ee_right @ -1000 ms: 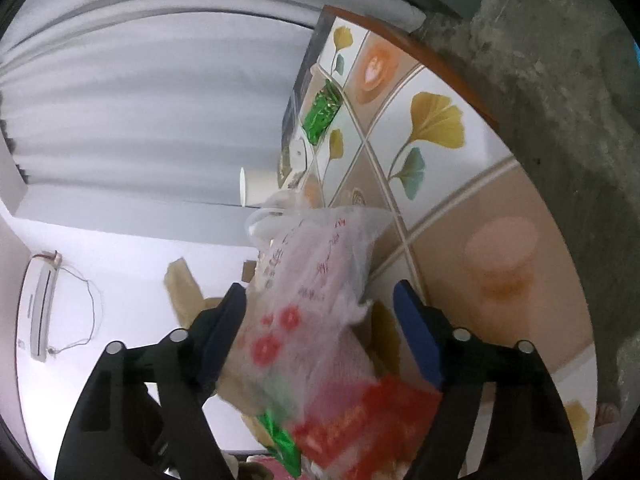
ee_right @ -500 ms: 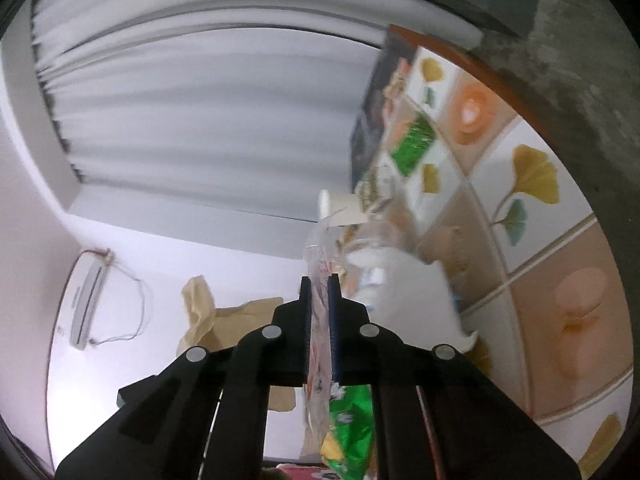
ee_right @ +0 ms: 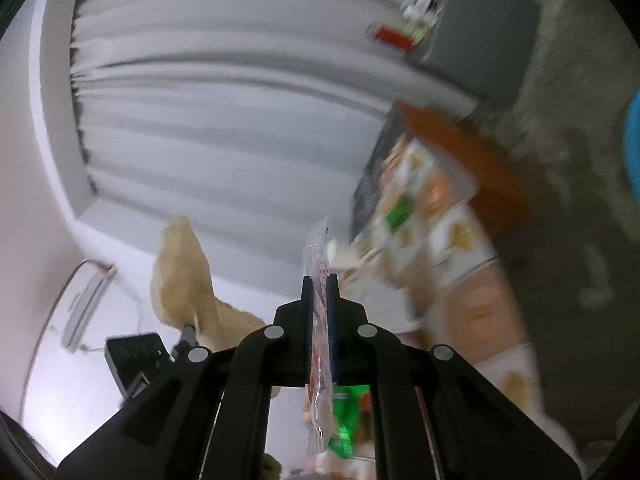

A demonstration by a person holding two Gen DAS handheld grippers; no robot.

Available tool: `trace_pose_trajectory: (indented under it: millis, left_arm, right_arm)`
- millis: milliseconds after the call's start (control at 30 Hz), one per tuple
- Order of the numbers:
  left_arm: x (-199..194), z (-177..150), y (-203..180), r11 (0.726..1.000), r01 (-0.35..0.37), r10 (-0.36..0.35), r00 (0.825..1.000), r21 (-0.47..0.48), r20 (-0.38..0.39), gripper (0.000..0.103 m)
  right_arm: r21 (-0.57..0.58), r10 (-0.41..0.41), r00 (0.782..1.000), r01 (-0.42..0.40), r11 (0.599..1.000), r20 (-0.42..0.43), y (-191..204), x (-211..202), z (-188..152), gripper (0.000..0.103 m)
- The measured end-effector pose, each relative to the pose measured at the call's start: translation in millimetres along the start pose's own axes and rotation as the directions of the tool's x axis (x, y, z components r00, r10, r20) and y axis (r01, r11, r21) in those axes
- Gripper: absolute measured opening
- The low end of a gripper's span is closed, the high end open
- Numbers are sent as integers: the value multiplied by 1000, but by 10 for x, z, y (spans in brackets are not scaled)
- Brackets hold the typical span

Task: Collect trash
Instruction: 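Carry the napkin and bag to the blue basket and open both tools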

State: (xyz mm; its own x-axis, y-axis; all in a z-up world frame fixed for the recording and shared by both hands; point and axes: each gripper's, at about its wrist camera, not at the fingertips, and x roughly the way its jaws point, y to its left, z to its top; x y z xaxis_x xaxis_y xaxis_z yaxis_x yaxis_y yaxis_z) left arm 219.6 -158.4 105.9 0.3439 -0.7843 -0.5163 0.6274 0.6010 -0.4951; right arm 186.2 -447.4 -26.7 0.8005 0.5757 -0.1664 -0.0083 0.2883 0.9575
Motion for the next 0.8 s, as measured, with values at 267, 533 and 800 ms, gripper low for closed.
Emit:
trace_pose_trajectory:
  millis: [267,533,800]
  left_arm:
    - [1916,-73,-336,976,145,-185,949,-165,-255,0]
    - [3289,-468,-491,968,125,-200,909,-220,-365,0]
    - [4238,-798,-359,955,28,-153,899,-295,-409,15]
  right_arm:
    - [173,-214,968,190,966,132,-891,-956,234,7]
    - [347,-365,906,279,896,214,-1691,-1318,432,7]
    - [399,-480,849,370,839,222,-2185,-1255,920,10]
